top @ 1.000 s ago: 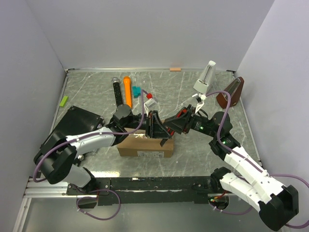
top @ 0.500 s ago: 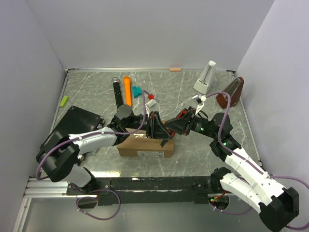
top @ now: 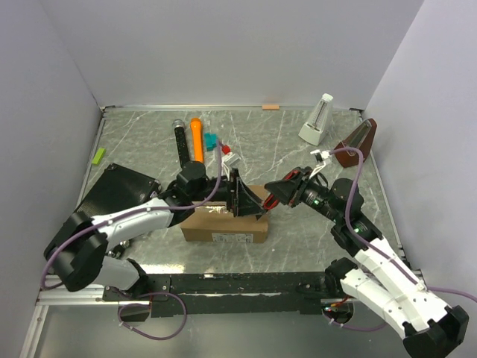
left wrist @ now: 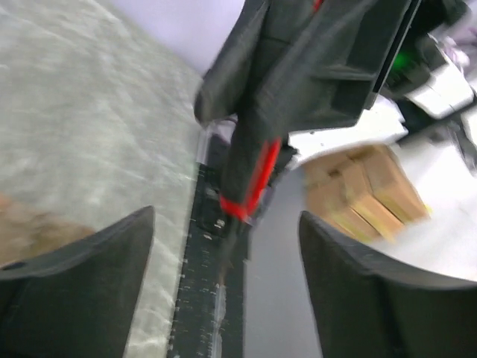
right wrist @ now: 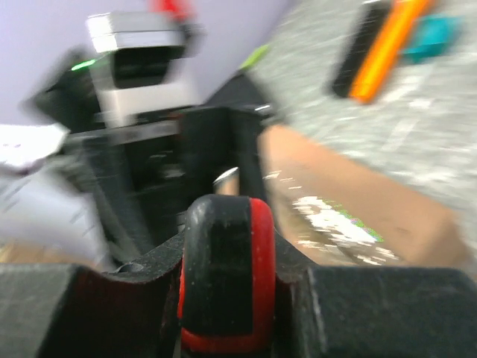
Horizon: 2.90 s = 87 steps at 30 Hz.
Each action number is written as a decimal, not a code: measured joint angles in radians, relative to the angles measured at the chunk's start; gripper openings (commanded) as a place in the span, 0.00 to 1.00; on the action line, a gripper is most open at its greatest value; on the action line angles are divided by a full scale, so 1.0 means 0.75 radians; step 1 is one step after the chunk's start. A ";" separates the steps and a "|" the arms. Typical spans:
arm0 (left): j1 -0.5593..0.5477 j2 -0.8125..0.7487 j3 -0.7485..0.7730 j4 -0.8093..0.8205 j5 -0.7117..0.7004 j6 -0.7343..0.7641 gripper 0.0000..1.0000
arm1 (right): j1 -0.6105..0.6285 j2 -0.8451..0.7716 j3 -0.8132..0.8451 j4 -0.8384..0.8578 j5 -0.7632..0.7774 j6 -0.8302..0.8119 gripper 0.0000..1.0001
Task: Unpack the express box
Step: Adjust the knife.
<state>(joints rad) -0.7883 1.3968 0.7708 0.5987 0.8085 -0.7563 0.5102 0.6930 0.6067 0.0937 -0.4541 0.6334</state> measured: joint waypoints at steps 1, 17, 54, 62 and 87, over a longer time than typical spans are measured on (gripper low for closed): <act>0.007 -0.028 -0.003 -0.046 -0.048 0.017 0.89 | 0.000 -0.014 0.001 -0.032 0.068 -0.007 0.00; 0.048 -0.499 -0.244 -0.450 -1.008 0.284 0.97 | 0.000 -0.102 -0.261 -0.056 1.075 0.163 0.00; -0.618 -0.371 -0.072 -0.725 -1.740 0.840 0.97 | -0.001 -0.037 -0.505 0.206 1.242 0.260 0.00; -0.898 -0.347 -0.310 -0.542 -2.029 1.171 0.97 | -0.001 0.021 -0.505 0.208 1.203 0.250 0.00; -0.884 -0.061 -0.326 -0.141 -2.039 1.479 0.97 | -0.001 0.138 -0.507 0.612 1.175 0.246 0.00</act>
<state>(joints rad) -1.4513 1.3514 0.5266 0.4931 -0.7204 0.3531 0.5098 0.7963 0.2268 0.5526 0.4271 0.8177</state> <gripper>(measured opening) 0.966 0.310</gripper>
